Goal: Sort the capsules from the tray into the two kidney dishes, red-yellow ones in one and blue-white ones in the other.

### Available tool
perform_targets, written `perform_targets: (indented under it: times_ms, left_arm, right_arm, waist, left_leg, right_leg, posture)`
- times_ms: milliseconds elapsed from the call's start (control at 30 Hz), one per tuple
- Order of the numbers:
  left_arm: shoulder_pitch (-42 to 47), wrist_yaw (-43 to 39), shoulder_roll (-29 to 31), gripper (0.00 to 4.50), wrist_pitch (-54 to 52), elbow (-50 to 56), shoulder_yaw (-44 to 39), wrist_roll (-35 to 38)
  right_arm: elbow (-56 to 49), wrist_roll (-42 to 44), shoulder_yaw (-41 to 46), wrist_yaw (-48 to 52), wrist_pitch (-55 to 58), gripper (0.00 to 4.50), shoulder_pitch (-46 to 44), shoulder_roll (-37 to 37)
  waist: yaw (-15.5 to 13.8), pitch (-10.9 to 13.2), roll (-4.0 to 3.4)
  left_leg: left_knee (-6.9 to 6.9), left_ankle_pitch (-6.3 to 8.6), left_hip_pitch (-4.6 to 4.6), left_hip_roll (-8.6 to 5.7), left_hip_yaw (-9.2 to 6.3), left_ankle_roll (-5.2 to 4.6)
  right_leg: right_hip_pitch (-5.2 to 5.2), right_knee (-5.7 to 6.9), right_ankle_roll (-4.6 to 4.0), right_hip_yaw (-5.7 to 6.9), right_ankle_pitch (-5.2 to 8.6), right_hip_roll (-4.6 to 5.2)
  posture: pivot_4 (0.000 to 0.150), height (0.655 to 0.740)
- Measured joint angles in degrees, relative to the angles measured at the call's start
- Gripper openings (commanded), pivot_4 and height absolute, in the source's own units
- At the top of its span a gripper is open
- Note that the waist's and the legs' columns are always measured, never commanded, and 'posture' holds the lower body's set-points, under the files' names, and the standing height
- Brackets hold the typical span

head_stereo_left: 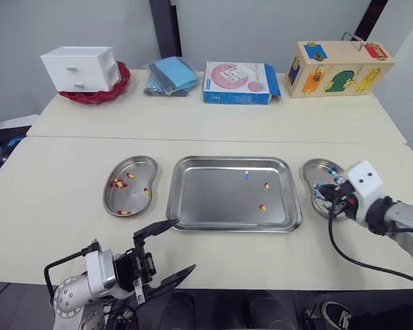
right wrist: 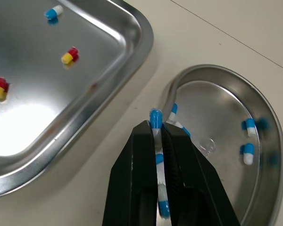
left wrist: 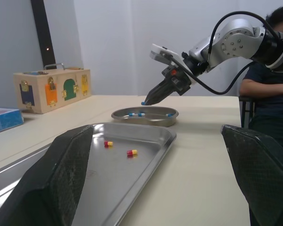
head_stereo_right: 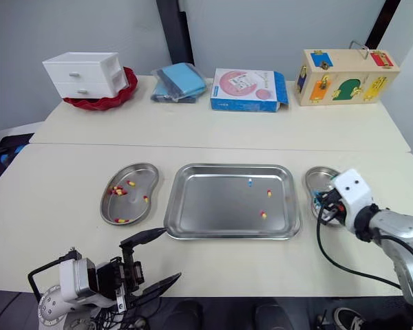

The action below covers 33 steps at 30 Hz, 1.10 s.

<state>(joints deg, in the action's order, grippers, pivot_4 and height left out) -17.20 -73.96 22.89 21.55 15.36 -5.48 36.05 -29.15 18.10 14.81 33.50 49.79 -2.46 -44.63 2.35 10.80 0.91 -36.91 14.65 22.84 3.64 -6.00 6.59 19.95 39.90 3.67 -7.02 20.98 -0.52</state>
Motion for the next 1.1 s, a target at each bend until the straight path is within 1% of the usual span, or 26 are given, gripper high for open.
perform_targets:
  times_ms: [200,267,300,533,567,600,633,667,700,733,767,900,1033,1100]
  left_arm:
    - [0.4,0.8,0.5,4.50,-1.1,0.2,1.1,0.0]
    - [0.5,1.6,0.5,4.50,-1.5,0.7,1.1,0.0]
    - [0.5,2.0,0.5,4.50,-1.7,1.0,1.1,0.0]
    - [0.7,3.6,0.7,4.50,-2.5,2.3,1.1,0.0]
    - [0.7,3.7,0.7,4.50,-2.5,2.3,1.1,0.0]
    - [0.7,3.9,0.7,4.50,-2.5,2.3,1.1,0.0]
    - [0.8,4.2,0.7,4.50,-2.6,2.3,1.1,0.0]
    - [0.8,4.5,0.7,4.50,-2.6,2.3,1.1,0.0]
    - [1.0,4.6,0.7,4.50,-2.6,2.3,1.2,-0.1]
    - [1.0,4.7,0.7,4.50,-2.6,2.4,1.2,-0.1]
    - [1.0,4.7,0.7,4.50,-2.6,2.4,1.2,-0.1]
    - [0.1,4.7,0.9,4.50,-2.6,2.5,1.2,-0.1]
    - [-1.0,4.7,1.4,4.50,-2.6,2.7,1.0,-0.1]
    - [-1.6,4.7,1.7,4.50,-2.6,2.8,1.0,-0.1]
  right_arm:
    - [2.8,-0.3,1.4,-2.6,0.0,0.03,-0.4,1.0]
    - [3.3,-0.4,1.4,-3.1,0.0,0.68,-0.4,1.0]
    - [3.5,-0.4,1.4,-3.3,0.0,0.84,-0.4,1.0]
    - [4.8,-0.4,1.4,-3.6,-0.4,2.56,-0.5,1.0]
    - [4.8,-0.4,1.5,-3.5,-0.5,2.88,-0.5,1.0]
    - [4.8,-0.4,1.6,-3.4,-0.6,3.06,-0.4,1.0]
    - [4.9,-0.3,2.1,-3.1,-1.0,3.40,-0.2,1.0]
    - [4.9,-0.2,2.2,-2.8,-1.3,3.63,-0.1,0.9]
    - [4.9,0.0,2.9,-2.1,-2.1,4.04,0.7,0.8]
    - [4.9,0.0,3.4,-1.9,-2.4,4.34,1.2,0.7]
    - [5.3,0.2,4.1,-1.0,-3.3,4.46,1.9,0.6]
    - [7.5,1.8,9.2,4.3,-8.0,4.46,5.4,-1.0]
    - [9.6,5.2,16.2,13.5,-12.4,4.46,10.3,-5.0]
    - [12.2,6.6,20.0,20.9,-14.7,4.46,14.7,-8.5]
  waist:
    - [0.0,0.0,0.00]
    - [-0.1,0.0,0.00]
    - [-0.1,0.0,0.00]
    - [-0.1,0.0,0.00]
    - [-0.1,0.0,0.00]
    - [-0.1,0.0,0.00]
    - [-0.1,0.0,-0.01]
    - [-0.1,0.0,0.00]
    - [-0.2,0.0,0.00]
    - [-0.3,0.0,0.00]
    - [-0.4,0.0,0.00]
    - [-0.5,0.0,-0.01]
    - [-0.5,0.0,-0.04]
    - [-0.6,0.0,-0.04]
  left_leg:
    - [0.01,0.00,0.01,0.00,-0.01,0.00]
    - [0.00,0.00,0.01,0.00,0.00,0.00]
    - [0.00,0.00,0.01,0.00,0.00,0.00]
    - [0.01,0.00,0.00,0.00,0.00,0.00]
    - [0.01,0.00,0.00,0.00,-0.01,0.00]
    - [0.01,0.00,0.01,0.00,0.00,0.00]
    - [0.01,0.00,0.01,0.00,0.00,0.00]
    - [0.00,0.00,0.01,0.00,0.00,0.00]
    - [0.00,0.00,0.01,0.00,0.00,0.00]
    - [0.01,0.00,0.01,0.00,0.00,0.00]
    - [0.01,0.00,0.01,0.00,0.00,0.00]
    - [0.00,0.00,0.00,-0.01,0.01,0.00]
    - [0.01,0.00,-0.10,0.00,0.00,0.00]
    - [0.02,0.01,-0.21,-0.01,-0.01,-0.01]
  right_leg:
    - [0.01,0.00,0.00,0.00,0.00,0.00]
    - [0.00,0.00,0.00,0.00,0.00,0.00]
    - [0.00,0.00,0.00,0.00,0.00,0.00]
    - [0.00,0.00,0.00,0.00,0.00,0.00]
    - [0.00,0.00,0.00,0.00,0.00,0.00]
    - [0.00,0.00,0.00,0.00,0.00,0.00]
    - [0.00,0.00,0.00,0.00,0.00,0.00]
    - [0.00,0.00,0.00,0.00,0.00,0.00]
    - [0.00,0.00,0.00,0.00,0.00,0.00]
    - [0.00,0.00,0.00,0.00,0.00,0.00]
    - [0.00,0.00,0.00,0.00,0.00,0.00]
    - [-0.03,-0.01,0.00,0.00,0.00,0.01]
    - [-0.18,-0.06,0.01,0.02,0.00,0.01]
    - [-0.36,-0.21,0.01,0.03,0.00,0.02]
  posture:
    - [0.150,0.7400]
    - [0.150,0.7400]
    - [0.150,0.7400]
    - [0.150,0.7400]
    - [0.150,0.7400]
    - [0.150,0.7400]
    - [0.150,0.7400]
    - [0.150,0.7400]
    - [0.150,0.7400]
    - [0.150,0.7400]
    - [0.150,0.7400]
    - [0.150,0.7400]
    - [0.150,0.7400]
    - [0.150,0.7400]
